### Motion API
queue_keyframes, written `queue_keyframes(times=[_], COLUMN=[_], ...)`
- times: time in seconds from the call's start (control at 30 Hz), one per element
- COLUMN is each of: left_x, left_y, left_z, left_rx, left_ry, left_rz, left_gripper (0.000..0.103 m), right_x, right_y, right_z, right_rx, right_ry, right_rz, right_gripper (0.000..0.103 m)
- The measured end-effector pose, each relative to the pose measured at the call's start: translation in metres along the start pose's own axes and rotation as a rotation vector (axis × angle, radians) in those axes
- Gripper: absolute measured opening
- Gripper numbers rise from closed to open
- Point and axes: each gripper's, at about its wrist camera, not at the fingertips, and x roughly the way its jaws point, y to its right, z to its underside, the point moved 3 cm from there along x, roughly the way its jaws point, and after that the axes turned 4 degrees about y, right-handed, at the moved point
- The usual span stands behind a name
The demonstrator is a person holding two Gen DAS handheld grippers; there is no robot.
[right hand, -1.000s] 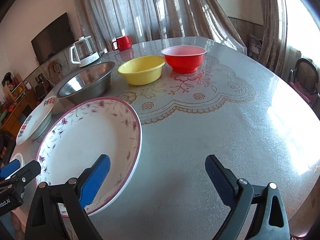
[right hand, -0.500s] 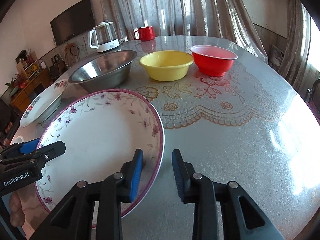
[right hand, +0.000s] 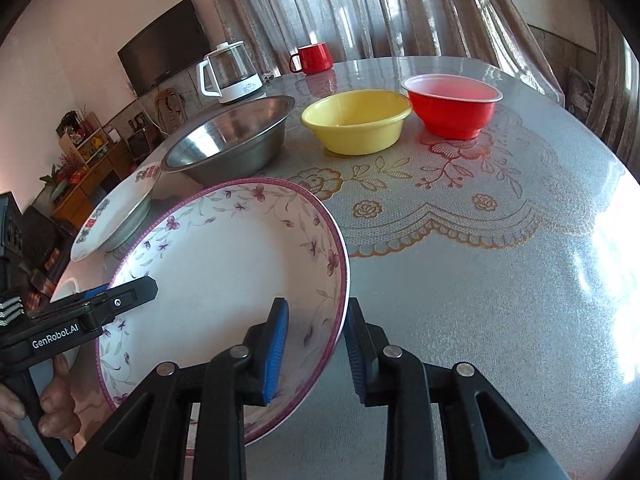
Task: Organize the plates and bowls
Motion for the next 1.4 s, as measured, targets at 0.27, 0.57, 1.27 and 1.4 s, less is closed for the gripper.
queue_keyframes(times=[0.27, 0.57, 1.27, 1.4], left_x=[-0.002, 0.007, 0.026, 0.023], left_y=[0.008, 0.042, 0.077, 0.072], left_z=[0.004, 0.007, 0.01, 0.009], left_rx=[-0.013, 0.037, 0.145, 0.107], left_ry=[-0.008, -0.022, 0.018, 0.016], left_rz=[0.031, 0.064, 0.026, 0.04], left_gripper=[0.051, 0.051, 0.051, 0.052], right_x=[-0.002, -0.013, -0.018, -0.018], right_y=[0.01, 0.041, 0.055, 0.054], right_z=[-0.001, -0.006, -0.008, -0.007], right_rx=[0.065, 0.14, 0.013, 0.017], right_ry=[-0.009, 0.014, 0.029, 0.02], right_rz=[-0.05, -0.017, 0.232, 0.246], right_gripper=[0.028, 0.029, 0.029, 0.031])
